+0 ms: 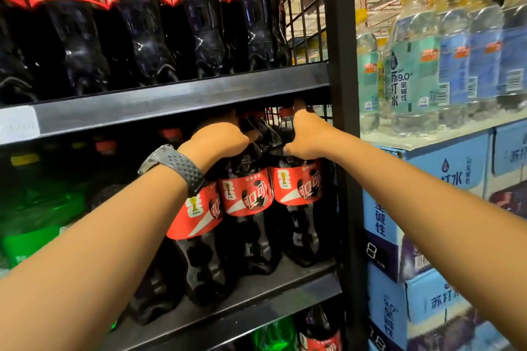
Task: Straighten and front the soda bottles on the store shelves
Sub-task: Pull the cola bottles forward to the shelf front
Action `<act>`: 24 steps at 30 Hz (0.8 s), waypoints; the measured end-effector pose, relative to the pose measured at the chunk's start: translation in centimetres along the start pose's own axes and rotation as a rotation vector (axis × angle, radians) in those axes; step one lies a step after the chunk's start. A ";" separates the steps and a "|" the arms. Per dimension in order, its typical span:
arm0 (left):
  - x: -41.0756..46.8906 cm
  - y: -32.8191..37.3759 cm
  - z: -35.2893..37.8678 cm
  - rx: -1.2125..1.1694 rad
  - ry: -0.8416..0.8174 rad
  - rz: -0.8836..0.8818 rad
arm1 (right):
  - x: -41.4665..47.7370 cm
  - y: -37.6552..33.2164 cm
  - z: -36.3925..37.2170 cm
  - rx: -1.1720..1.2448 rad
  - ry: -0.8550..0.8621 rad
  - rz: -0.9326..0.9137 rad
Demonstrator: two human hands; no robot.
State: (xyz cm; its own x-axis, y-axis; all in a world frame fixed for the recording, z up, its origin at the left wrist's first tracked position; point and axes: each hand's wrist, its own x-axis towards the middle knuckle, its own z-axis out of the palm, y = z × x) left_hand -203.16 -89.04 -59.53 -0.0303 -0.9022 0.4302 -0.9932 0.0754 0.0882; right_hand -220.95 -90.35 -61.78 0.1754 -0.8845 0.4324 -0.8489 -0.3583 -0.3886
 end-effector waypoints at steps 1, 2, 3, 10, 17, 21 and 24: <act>0.2 0.1 0.1 -0.041 -0.022 0.000 | 0.1 0.0 -0.1 -0.004 -0.018 -0.003; 0.2 0.2 0.1 -0.094 -0.040 0.005 | 0.2 -0.1 -0.1 -0.028 -0.032 -0.008; 0.3 0.2 0.2 -0.140 -0.052 0.013 | 0.2 -0.1 -0.1 -0.064 -0.040 -0.018; 1.2 -1.1 0.6 -0.256 -0.062 -0.030 | 0.3 0.1 0.7 -0.142 0.060 -0.043; 1.3 -1.8 0.7 -0.223 -0.035 0.025 | 0.1 -0.3 2.0 -0.160 0.175 -0.028; 1.2 -2.0 0.5 -0.175 -0.051 0.014 | -0.1 -0.4 2.3 -0.176 0.184 -0.004; 0.8 -1.7 0.5 -0.143 -0.051 0.029 | 0.0 -0.4 2.5 -0.181 0.218 0.008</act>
State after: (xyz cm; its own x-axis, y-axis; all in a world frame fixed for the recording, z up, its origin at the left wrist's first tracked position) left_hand -201.52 -90.16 -59.80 -0.0678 -0.9189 0.3887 -0.9658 0.1581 0.2054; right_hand -219.36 -90.91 -63.68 0.0739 -0.7948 0.6023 -0.9286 -0.2751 -0.2492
